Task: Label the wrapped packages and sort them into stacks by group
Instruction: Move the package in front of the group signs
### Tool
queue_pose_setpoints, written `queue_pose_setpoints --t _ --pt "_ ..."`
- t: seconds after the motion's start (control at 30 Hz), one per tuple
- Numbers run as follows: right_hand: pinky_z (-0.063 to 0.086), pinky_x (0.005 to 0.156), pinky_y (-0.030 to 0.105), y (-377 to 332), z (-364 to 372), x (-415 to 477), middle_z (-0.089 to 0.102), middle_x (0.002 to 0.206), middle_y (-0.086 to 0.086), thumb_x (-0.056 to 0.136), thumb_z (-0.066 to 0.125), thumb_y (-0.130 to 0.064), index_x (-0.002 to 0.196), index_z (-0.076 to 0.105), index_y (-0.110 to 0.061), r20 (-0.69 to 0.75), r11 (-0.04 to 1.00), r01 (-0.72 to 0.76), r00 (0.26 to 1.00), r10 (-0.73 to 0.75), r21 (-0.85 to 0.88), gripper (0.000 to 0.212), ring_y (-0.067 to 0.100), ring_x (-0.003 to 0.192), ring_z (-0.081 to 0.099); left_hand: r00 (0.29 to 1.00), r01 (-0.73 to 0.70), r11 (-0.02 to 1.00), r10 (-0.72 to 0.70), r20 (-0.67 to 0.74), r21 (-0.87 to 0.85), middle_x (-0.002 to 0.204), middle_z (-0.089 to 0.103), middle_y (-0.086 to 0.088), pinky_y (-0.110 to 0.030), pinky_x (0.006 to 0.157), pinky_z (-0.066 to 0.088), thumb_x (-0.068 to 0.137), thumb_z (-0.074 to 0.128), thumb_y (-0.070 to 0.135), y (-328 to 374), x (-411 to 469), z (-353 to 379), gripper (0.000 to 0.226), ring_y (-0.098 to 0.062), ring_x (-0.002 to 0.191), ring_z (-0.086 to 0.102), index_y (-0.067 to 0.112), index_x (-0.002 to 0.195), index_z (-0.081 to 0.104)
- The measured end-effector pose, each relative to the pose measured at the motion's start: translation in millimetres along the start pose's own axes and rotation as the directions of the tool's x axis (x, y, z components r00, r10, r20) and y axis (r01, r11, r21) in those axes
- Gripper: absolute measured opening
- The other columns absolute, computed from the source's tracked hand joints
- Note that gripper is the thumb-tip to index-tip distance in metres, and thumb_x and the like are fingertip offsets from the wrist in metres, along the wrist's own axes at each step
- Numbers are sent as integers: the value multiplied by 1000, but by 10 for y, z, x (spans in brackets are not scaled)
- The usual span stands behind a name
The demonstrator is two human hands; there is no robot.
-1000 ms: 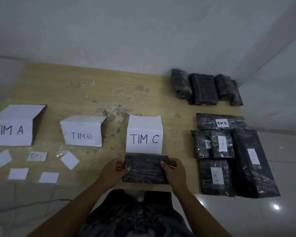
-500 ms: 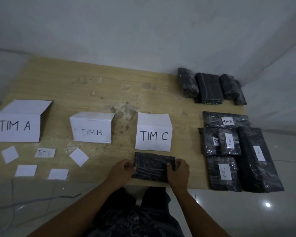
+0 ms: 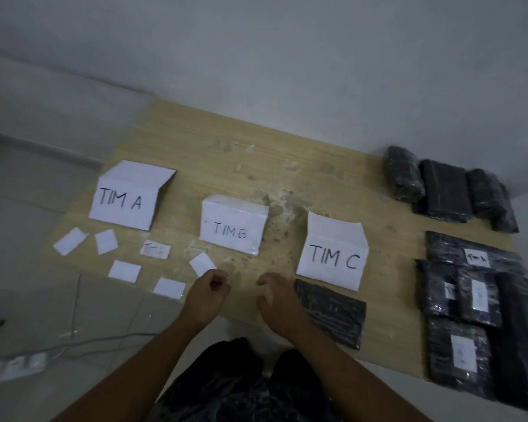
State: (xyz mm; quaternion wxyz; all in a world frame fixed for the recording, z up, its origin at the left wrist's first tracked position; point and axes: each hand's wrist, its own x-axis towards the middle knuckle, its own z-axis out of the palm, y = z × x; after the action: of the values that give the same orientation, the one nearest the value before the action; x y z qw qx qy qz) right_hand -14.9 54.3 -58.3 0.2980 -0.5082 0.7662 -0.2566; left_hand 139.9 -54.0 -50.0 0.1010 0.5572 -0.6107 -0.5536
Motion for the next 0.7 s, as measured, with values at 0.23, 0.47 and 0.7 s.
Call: queue_pose_setpoints --t 0.23,0.47,0.7 --pt "33 108 45 -374 448 431 25 156 5 84 54 -19 144 36 -13 404 923 293 897 -176 -248 62 25 142 23 991 21 999 -25 -135 -28 103 65 -3 -31 86 48 91 62 19 -253 -149 -444 12 -19 97 61 17 102 60" --pt "20 115 44 -538 673 590 10 161 2 87 53 -21 149 25 -14 517 859 387 838 -175 -336 69 20 148 6 982 60 998 -64 -176 -31 100 68 -4 -26 77 47 90 63 26 -380 -220 -598 22 -19 92 64 12 107 63" --pt "35 100 48 -426 731 463 41 137 12 73 72 -41 136 38 -13 489 740 474 843 -226 -476 76 34 131 32 981 36 998 -44 -187 -46 98 67 -1 -25 79 47 90 62 21 -336 -207 -595 12 -15 92 63 16 101 62"
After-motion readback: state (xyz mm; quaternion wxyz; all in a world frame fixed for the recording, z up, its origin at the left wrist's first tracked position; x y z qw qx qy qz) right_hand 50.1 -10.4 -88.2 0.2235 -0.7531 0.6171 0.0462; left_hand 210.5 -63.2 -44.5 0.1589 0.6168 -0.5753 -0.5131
